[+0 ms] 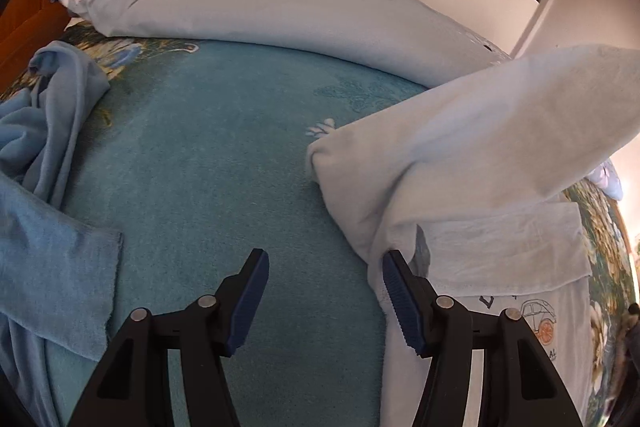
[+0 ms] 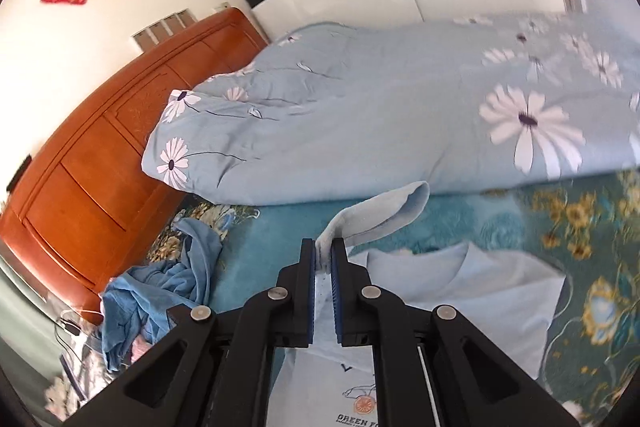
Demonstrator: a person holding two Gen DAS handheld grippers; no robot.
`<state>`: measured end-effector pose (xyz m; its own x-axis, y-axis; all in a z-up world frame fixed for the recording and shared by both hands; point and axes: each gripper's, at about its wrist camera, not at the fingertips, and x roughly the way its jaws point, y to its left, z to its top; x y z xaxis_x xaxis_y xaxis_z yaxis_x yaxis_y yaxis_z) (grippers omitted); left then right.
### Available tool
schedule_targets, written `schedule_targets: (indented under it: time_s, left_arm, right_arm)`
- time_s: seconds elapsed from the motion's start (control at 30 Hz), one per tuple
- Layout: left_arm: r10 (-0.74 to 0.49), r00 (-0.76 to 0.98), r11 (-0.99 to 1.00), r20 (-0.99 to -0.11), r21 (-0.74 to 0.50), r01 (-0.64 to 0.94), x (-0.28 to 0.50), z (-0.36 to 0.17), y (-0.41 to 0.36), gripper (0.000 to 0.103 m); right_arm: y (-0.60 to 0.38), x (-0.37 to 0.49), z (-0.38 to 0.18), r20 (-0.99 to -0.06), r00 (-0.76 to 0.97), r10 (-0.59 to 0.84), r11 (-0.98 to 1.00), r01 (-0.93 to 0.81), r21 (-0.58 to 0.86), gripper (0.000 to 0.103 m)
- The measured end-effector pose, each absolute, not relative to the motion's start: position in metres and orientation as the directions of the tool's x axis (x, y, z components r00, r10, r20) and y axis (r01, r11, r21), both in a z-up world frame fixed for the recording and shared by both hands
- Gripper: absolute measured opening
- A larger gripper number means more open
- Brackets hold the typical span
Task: Fold clothes
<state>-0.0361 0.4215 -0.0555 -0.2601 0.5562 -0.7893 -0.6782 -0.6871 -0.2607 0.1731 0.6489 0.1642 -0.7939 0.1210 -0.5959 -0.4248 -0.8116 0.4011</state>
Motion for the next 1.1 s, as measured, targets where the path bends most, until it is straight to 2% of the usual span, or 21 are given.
schedule_targets:
  time_s: [0.1,0.23,0.37,0.47,0.63,0.7,0.8,0.97,1.1]
  left_arm:
    - [0.553,-0.274,-0.701,-0.787,-0.262,-0.663,-0.036,-0.055,0.413,0.063]
    - [0.553,-0.255,-0.695,-0.793,-0.269,-0.667,-0.036,-0.057,0.409,0.062]
    - [0.559,-0.238,-0.688,-0.794,-0.284,-0.668,-0.037,-0.057,0.41,0.062]
    - [0.558,-0.241,-0.691,-0.794,-0.283,-0.665,-0.036,-0.057,0.409,0.062]
    - [0.566,-0.229,-0.683,-0.792,-0.295,-0.668,-0.029,-0.051,0.409,0.062]
    - [0.564,-0.221,-0.679,-0.796,-0.294,-0.673,-0.021,-0.046,0.405,0.063]
    - [0.59,-0.15,-0.624,-0.794,-0.33,-0.708,-0.002,-0.034,0.388,0.062]
    - [0.566,-0.036,-0.58,-0.823,-0.367,-0.727,0.046,-0.038,0.346,0.063]
    - [0.528,0.053,-0.556,-0.848,-0.392,-0.733,0.088,-0.046,0.311,0.063]
  right_arm:
    - [0.664,0.19,0.157,-0.634,-0.753,0.179,-0.797,-0.488,0.355,0.007]
    - [0.715,0.23,0.091,-0.728,-0.645,0.23,-0.688,-0.637,0.347,0.007]
    - [0.754,0.272,0.015,-0.792,-0.584,0.177,-0.539,-0.731,0.418,0.007]
    - [0.762,0.287,-0.018,-0.814,-0.563,0.148,-0.496,-0.754,0.431,0.008]
    - [0.759,0.292,-0.028,-0.819,-0.561,0.119,-0.531,-0.733,0.425,0.011]
    - [0.753,0.297,-0.022,-0.824,-0.549,0.138,-0.561,-0.729,0.392,0.022]
    - [0.731,0.316,-0.009,-0.814,-0.56,0.153,-0.617,-0.698,0.363,0.026]
    - [0.648,0.367,-0.024,-0.836,-0.549,-0.008,-0.744,-0.555,0.372,0.027]
    - [0.599,0.428,-0.045,-0.816,-0.57,-0.094,-0.712,-0.534,0.456,0.028]
